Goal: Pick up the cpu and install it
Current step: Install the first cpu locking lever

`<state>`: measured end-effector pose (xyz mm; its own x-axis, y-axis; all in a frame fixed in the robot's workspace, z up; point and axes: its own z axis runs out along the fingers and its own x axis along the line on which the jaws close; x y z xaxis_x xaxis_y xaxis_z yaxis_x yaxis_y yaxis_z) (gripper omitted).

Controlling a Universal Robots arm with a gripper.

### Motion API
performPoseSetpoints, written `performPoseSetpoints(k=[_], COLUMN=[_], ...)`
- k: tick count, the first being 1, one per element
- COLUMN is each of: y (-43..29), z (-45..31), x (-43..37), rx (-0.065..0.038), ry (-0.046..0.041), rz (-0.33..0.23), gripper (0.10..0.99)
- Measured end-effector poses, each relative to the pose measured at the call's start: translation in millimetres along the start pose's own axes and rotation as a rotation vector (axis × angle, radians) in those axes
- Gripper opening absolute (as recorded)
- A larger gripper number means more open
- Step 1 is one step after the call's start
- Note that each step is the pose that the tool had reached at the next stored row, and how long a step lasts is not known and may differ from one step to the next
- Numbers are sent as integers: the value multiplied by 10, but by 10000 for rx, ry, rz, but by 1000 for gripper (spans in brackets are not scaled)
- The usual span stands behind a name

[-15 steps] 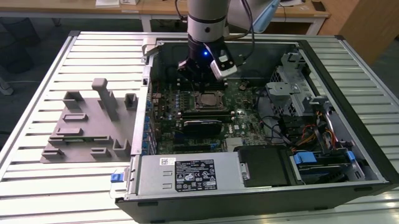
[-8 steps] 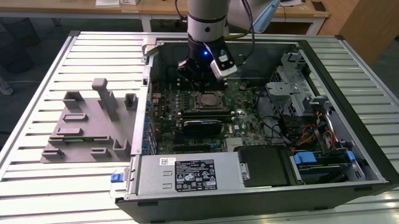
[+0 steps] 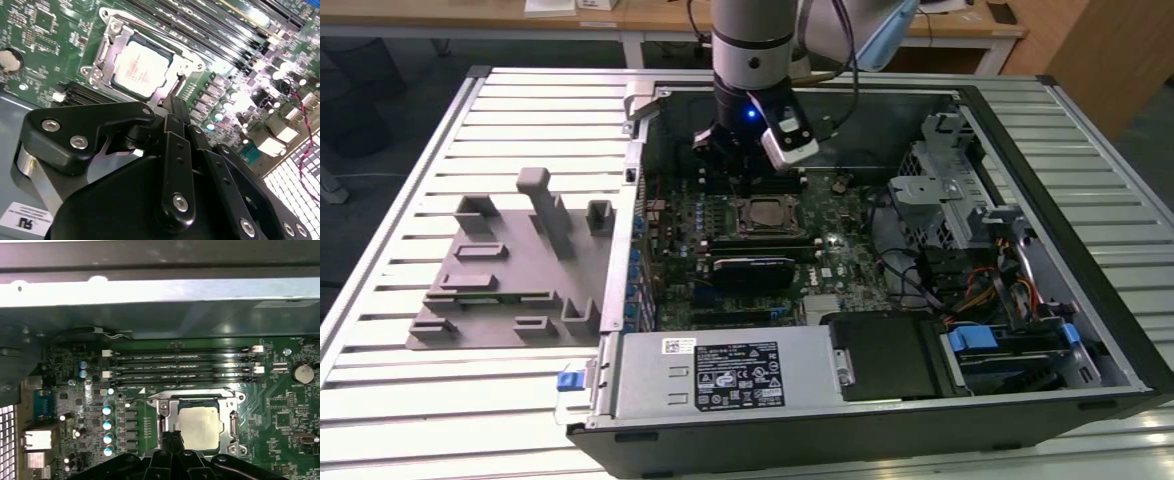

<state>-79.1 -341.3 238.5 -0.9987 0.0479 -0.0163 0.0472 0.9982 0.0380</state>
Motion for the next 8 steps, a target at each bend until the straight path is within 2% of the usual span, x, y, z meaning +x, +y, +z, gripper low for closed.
performPoseSetpoints(k=[8], y=[-8], z=[-3], x=[158], rx=[-2], ry=[-1], rz=[1], gripper=[106])
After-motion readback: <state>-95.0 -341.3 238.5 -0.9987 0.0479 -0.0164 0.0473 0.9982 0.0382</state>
